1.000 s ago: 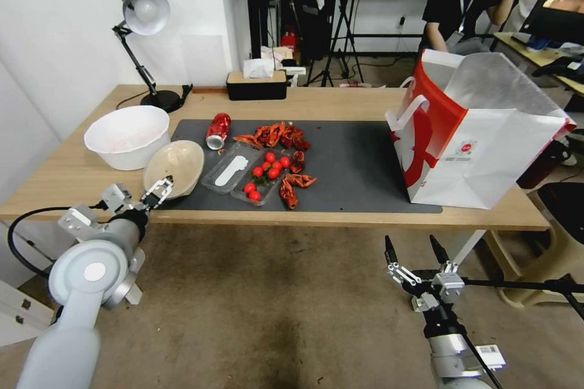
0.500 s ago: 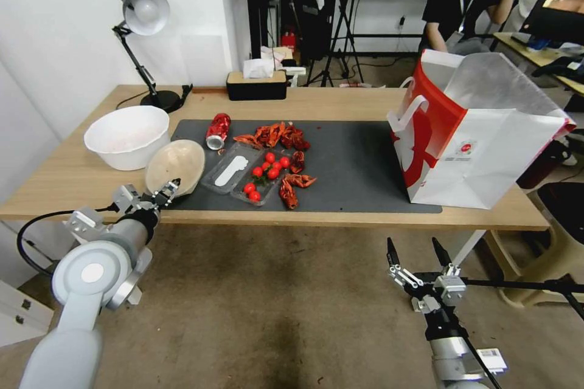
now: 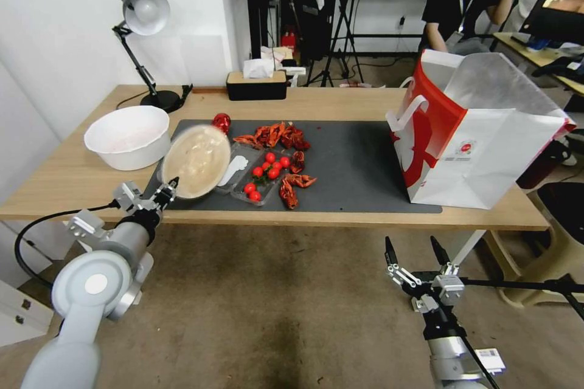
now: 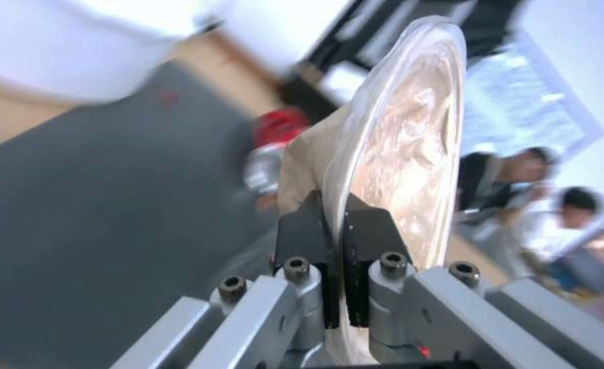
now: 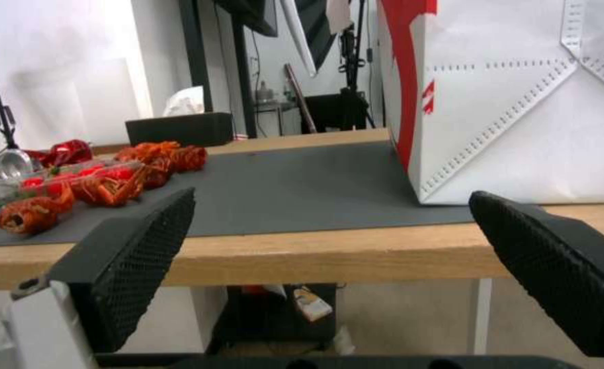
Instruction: Pick up the trash from the table and place it into the takeout bag.
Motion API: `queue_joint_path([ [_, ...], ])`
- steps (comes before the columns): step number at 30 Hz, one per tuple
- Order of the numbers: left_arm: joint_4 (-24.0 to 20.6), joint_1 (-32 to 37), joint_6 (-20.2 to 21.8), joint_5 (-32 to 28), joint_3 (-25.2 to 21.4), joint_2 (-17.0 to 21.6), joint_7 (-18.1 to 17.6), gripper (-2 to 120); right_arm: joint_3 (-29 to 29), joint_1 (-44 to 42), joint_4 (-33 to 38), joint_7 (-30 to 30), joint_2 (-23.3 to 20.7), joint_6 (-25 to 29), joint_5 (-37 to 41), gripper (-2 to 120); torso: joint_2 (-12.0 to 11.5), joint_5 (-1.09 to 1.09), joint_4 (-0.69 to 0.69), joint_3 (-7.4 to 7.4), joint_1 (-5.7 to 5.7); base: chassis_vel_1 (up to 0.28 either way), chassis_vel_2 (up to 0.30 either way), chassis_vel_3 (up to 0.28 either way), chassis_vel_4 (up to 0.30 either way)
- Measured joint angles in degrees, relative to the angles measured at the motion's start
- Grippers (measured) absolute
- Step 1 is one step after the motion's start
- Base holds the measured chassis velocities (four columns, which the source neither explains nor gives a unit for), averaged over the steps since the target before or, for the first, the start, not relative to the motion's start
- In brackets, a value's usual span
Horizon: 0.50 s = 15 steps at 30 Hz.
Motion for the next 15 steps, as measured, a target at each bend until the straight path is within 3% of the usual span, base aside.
queue_joint_path([
  [2, 0.03, -0.49, -3.0, 1.96, 1.11, 0.51, 3.9, 0, 0.18, -0.04, 0.64, 0.03, 0.03, 0.0, -0.02, 100, 0.0, -0.01, 0.0, 0.0, 0.0, 0.0, 0.0, 0.0, 0.0],
  [3, 0.03, -0.49, -3.0, 1.96, 1.11, 0.51, 3.9, 0, 0.18, -0.04, 0.64, 0.03, 0.03, 0.0, -0.02, 100, 0.0, -0.01, 0.0, 0.0, 0.0, 0.0, 0.0, 0.0, 0.0],
  [5, 0.91, -1.71, -7.45, 7.89, 3.0, 1.55, 8.64, 0, 0.25, -0.22, 1.26, 0.06, -0.01, -0.01, -0.02, 100, 0.0, -0.01, -0.01, 0.0, 0.0, 0.0, 0.0, 0.0, 0.0],
  [7, 1.1, -2.05, -8.77, 10.03, 3.71, 1.94, 9.82, 0, 0.25, -0.29, 1.35, 0.06, -0.02, -0.02, -0.05, 100, 0.0, -0.01, -0.01, 0.0, 0.0, 0.0, 0.0, 0.0, 0.0],
  [9, 1.56, -2.79, -11.74, 18.19, 5.55, 3.05, 13.14, 0, 0.09, -0.59, 1.88, 0.02, -0.01, -0.01, -0.38, 100, 0.0, -0.01, 0.0, 0.0, 0.0, 0.0, 0.0, 0.0, 0.0],
  [13, 1.96, -4.07, -14.28, 26.36, 7.48, 4.9, 16.01, 0, -0.54, -0.71, 2.83, -0.13, -0.18, -0.15, -0.6, 100, 0.0, -0.02, -0.01, 0.0, 0.0, 0.0, 0.0, 0.0, 0.0],
  [15, 2.0, -4.32, -14.55, 27.09, 7.68, 5.26, 16.19, 0, -0.71, -0.56, 2.9, -0.16, -0.32, -0.24, -0.61, 100, 0.0, -0.01, -0.02, 0.0, 0.0, 0.0, 0.0, 0.0, 0.0],
])
